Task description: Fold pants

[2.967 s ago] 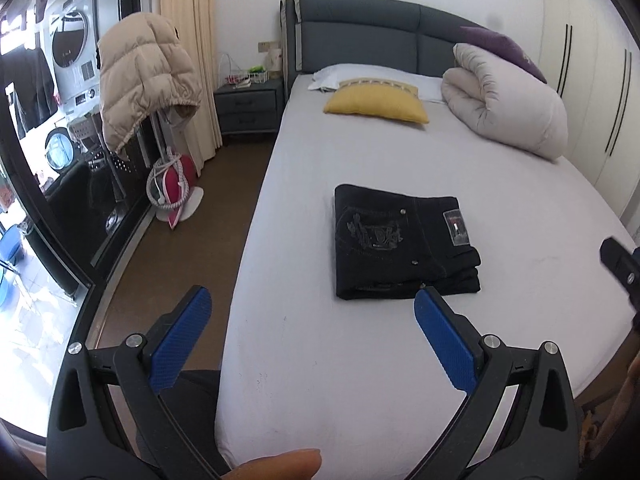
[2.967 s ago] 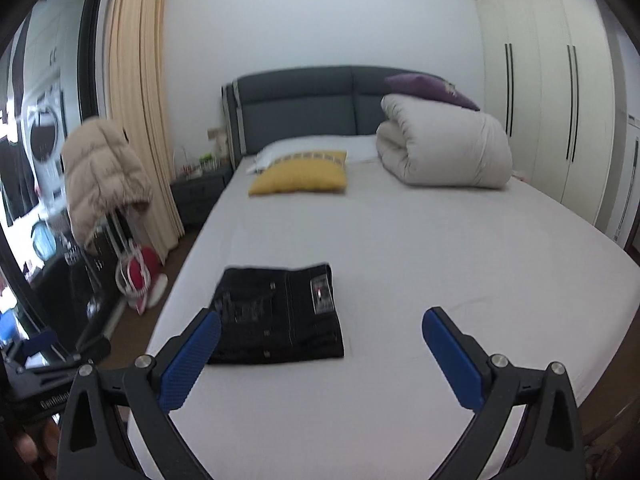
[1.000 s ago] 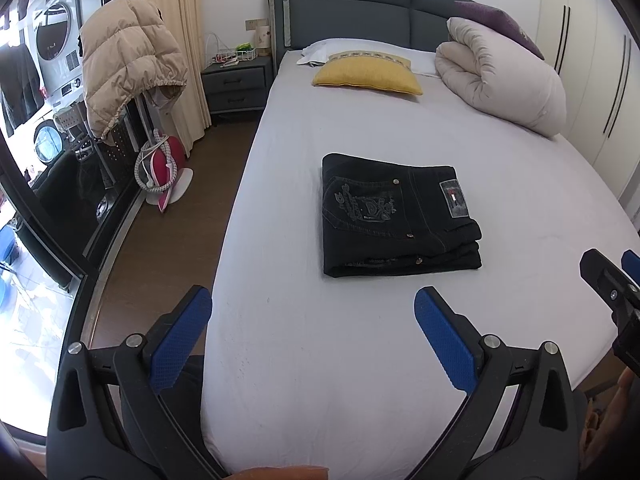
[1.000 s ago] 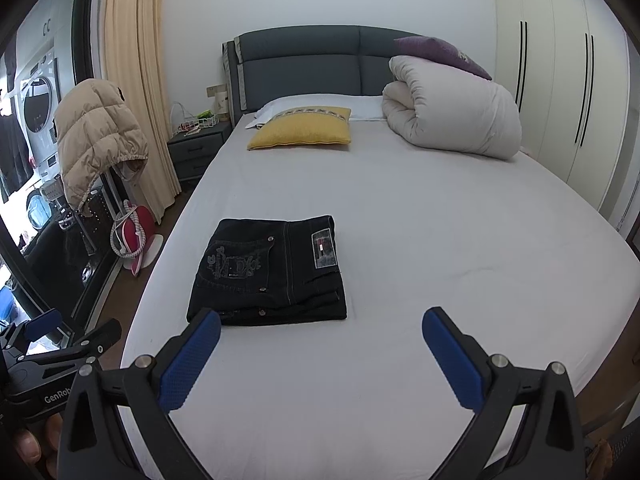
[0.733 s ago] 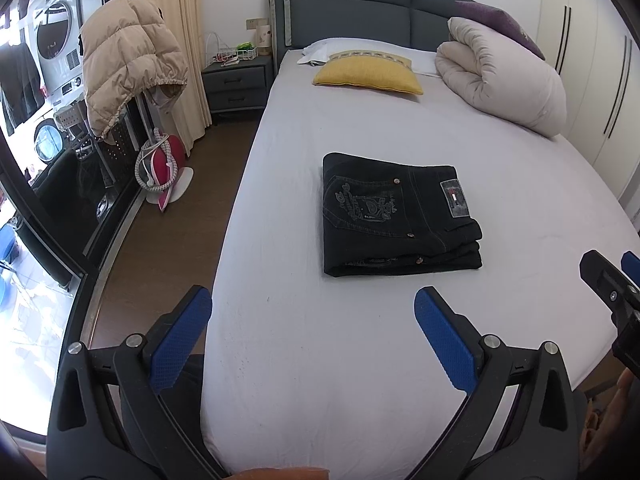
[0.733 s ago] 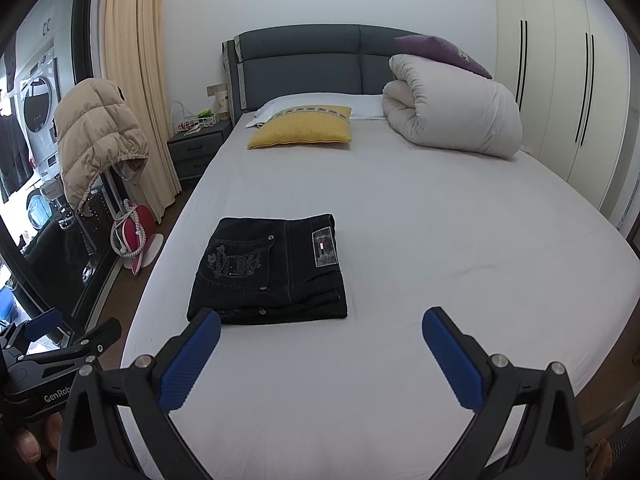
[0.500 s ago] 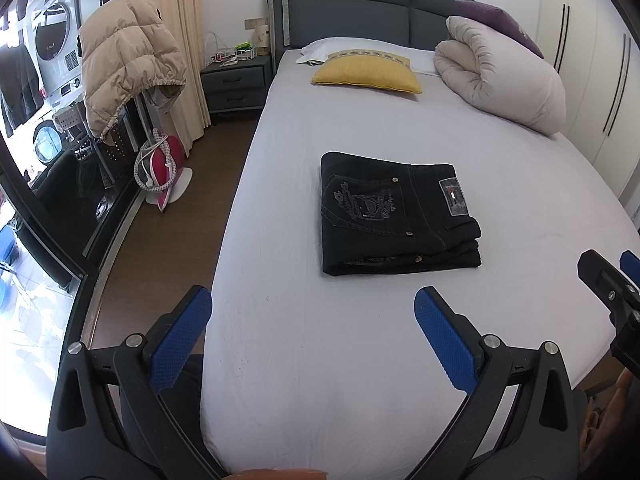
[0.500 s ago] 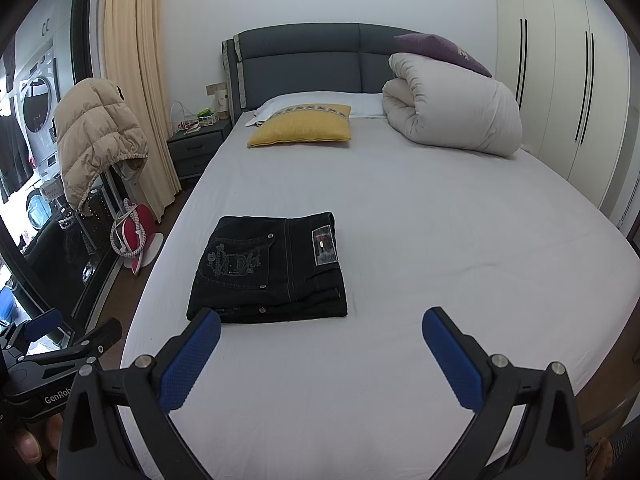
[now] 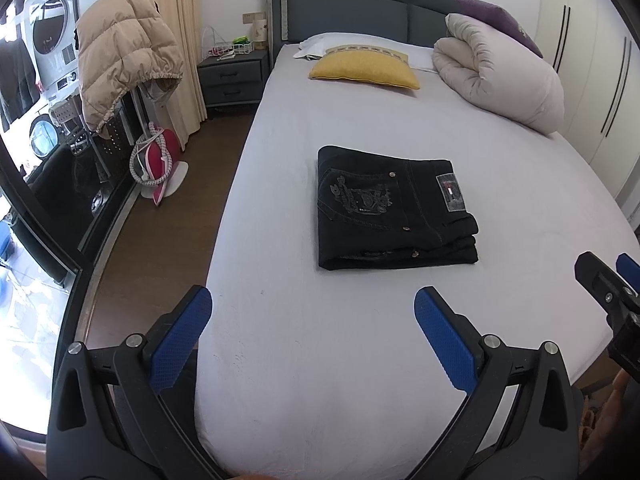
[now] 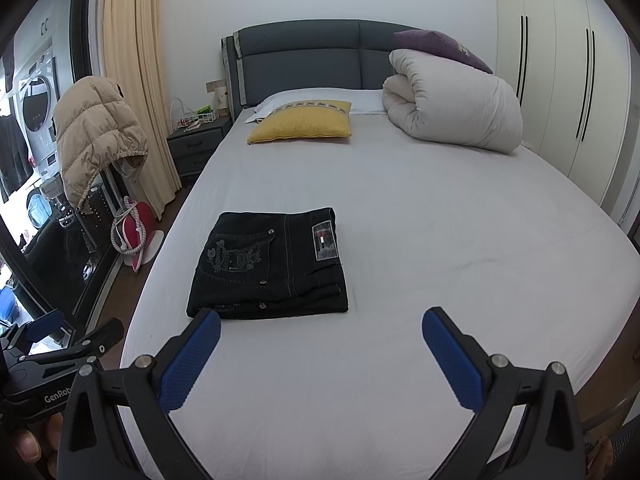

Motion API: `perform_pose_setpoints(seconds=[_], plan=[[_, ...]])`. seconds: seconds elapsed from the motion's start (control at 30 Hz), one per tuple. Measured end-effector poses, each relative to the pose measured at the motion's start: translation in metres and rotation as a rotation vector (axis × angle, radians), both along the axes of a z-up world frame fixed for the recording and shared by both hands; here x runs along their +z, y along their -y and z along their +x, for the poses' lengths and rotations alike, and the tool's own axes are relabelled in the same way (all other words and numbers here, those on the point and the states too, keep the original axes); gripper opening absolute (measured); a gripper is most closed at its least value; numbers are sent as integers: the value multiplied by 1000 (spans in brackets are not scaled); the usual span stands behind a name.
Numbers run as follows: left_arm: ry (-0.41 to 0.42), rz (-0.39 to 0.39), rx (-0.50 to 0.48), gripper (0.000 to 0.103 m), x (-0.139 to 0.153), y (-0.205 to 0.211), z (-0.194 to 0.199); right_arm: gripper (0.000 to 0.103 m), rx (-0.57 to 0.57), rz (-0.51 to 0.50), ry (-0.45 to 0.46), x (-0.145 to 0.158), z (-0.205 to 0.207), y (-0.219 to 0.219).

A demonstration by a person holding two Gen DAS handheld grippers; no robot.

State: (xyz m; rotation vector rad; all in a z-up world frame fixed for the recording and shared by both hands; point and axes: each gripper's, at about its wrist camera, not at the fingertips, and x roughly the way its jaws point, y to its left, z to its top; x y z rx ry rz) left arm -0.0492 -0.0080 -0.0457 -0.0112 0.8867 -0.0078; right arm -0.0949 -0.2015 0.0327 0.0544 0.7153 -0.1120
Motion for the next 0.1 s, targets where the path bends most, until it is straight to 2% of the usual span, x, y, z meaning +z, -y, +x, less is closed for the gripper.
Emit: perform_pose_setpoints(seconds=[0.1], plan=[[13, 15, 9, 103, 1, 0, -1, 103, -1, 5, -6, -4, -3, 1]])
